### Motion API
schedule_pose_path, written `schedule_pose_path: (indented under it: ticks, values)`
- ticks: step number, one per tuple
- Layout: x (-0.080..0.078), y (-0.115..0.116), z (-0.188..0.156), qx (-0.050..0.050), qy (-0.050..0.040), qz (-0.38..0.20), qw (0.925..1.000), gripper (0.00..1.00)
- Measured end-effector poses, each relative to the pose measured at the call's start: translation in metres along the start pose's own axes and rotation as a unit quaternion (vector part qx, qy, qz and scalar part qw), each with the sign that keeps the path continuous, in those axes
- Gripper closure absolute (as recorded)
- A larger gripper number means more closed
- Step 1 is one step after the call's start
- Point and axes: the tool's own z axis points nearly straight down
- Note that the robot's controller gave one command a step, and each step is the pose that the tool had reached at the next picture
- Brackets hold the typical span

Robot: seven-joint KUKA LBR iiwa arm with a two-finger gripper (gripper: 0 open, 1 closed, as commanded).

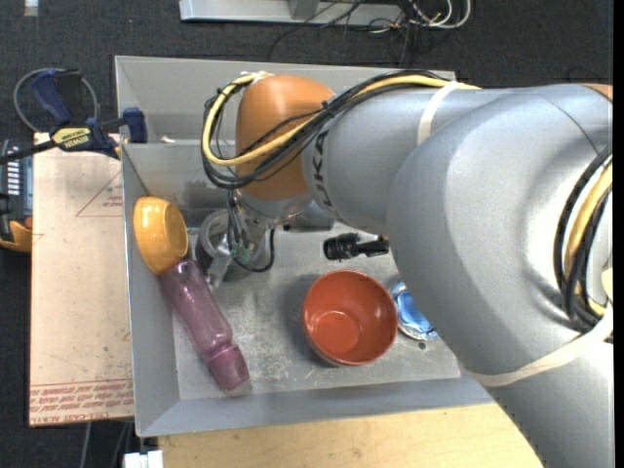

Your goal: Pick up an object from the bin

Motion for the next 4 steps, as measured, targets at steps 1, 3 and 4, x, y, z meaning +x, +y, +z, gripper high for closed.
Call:
schedule_pose_path:
  ticks: [1,3,4]
  values:
    - [0.0,-0.001,-0.018,0.0,-0.0002,0.0,1.0,1.0]
    - [0.002,0.0,-0.06,0.0,0.0008,-0.001,1.0,1.0]
    - [0.003,0.0,-0.07,0.0,0.0009,-0.001,1.0,1.0]
